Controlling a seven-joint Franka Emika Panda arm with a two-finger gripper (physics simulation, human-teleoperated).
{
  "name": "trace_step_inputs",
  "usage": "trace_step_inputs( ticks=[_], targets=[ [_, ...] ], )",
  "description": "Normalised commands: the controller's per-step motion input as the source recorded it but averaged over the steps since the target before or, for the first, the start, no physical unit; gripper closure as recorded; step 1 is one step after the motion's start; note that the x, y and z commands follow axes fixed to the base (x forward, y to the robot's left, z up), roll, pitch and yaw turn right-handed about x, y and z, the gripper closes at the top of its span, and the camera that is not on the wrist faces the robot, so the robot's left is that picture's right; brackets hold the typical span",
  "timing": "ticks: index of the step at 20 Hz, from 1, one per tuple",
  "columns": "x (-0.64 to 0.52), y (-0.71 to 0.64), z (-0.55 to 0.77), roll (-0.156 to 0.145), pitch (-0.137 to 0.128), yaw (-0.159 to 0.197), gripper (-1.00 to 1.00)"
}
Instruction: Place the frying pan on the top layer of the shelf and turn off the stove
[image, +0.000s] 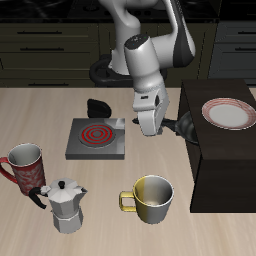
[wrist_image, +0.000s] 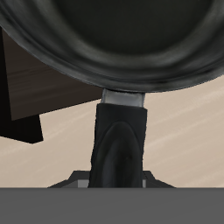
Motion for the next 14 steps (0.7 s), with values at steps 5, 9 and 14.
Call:
trace_step_inputs(
  ticks=[5, 9, 14],
  targets=[
    [0.03, 0.21, -0.04, 0.023, -0.048, 0.013, 1.0],
    [0.04, 0.07, 0.03, 0.001, -0.046, 0.005, 1.0],
    [0.11, 0.02, 0.13, -0.021, -0.11, -0.034, 1.0]
  ],
)
